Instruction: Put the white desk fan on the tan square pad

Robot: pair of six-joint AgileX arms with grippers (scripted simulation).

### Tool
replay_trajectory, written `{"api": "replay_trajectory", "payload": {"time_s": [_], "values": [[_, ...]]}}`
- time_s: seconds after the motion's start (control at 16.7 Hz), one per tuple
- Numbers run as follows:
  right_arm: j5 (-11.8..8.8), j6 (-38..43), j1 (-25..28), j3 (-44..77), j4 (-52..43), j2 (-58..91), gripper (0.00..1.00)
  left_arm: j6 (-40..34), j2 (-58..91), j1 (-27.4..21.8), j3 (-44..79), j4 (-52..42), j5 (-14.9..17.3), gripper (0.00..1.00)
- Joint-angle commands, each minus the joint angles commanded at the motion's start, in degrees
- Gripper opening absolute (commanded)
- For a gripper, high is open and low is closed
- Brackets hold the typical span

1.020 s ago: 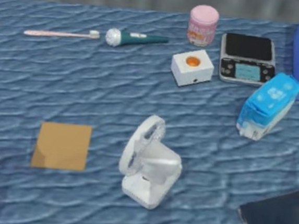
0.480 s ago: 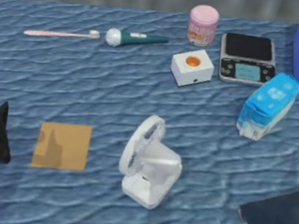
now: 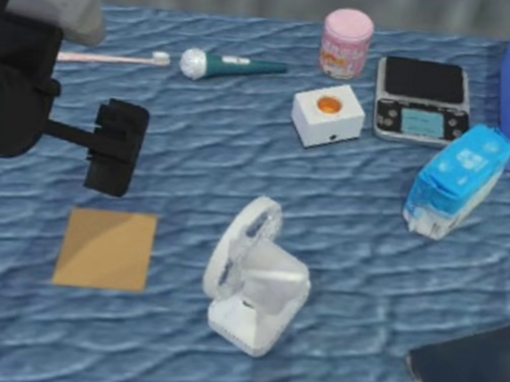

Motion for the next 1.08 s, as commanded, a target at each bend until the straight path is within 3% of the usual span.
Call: {"api": "replay_trajectory", "payload": {"time_s": [0.3,0.54,1.08], "values": [[0.0,0.0,0.0,0.0,0.0,0.0,1.0,-2.51,27.35,-9.53,25.83,-18.33,0.09,1.0],[0.0,0.0,0.0,0.0,0.0,0.0,1.0,-3.72,42.49,-14.95,39.81,-28.78,0.13,1.0],[0.0,0.0,0.0,0.0,0.0,0.0,1.0,-4.14,48.73,-17.1,45.26,-33.39,0.15,1.0]]}}
